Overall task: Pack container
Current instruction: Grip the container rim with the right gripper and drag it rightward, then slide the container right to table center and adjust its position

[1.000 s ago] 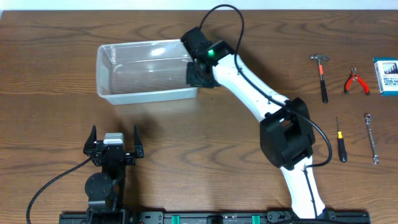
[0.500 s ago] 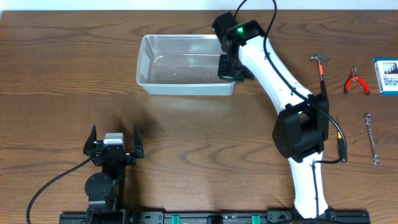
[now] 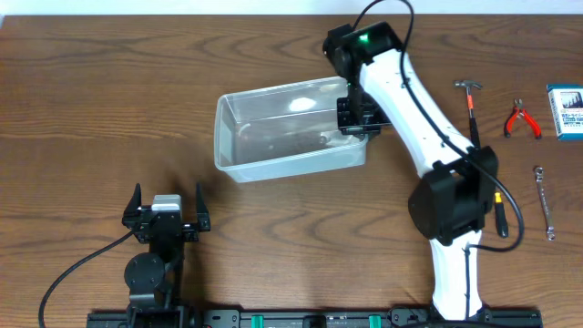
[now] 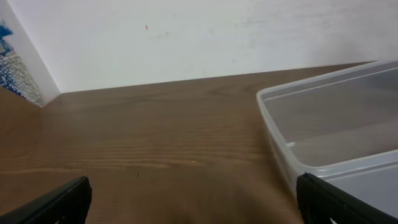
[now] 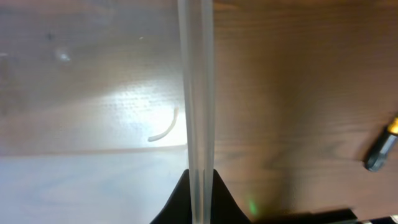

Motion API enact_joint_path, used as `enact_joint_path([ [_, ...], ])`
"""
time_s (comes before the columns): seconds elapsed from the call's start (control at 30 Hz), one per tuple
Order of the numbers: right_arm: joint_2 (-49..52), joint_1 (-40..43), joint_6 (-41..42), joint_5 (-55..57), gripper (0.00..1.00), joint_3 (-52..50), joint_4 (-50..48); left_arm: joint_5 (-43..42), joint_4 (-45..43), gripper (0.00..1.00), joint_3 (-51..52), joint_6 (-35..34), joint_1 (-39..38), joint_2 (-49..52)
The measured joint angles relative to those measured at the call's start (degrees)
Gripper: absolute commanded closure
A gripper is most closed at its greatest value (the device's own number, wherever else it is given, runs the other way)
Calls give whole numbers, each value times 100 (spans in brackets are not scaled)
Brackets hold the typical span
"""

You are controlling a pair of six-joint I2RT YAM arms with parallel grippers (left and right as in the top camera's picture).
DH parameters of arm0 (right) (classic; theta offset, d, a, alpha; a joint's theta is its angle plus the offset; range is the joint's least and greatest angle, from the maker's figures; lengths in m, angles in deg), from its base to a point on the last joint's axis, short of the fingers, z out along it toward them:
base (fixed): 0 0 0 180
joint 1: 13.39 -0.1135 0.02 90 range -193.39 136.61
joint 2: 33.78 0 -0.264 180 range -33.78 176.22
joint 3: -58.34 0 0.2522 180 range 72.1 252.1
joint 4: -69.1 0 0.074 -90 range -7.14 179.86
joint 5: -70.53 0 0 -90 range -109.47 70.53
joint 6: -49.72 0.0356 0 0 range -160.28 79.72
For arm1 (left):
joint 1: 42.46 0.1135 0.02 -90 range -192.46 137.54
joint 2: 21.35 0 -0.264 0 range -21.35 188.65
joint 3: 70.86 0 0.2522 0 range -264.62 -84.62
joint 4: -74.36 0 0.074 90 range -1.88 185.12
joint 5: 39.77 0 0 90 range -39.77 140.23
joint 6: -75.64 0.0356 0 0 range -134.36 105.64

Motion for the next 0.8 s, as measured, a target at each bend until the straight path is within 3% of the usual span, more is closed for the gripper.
enact_joint_path([
  [0.33, -1047, 577, -367, 372, 99, -501, 101, 0, 0, 2, 0, 0, 0, 0],
  [0.67, -2396, 970, -684, 326, 98, -3145, -1198, 0, -2, 2, 0, 0, 0, 0],
  [0.8, -2723, 1034, -761, 181, 99, -3759, -1414, 2, -2, 2, 0, 0, 0, 0],
])
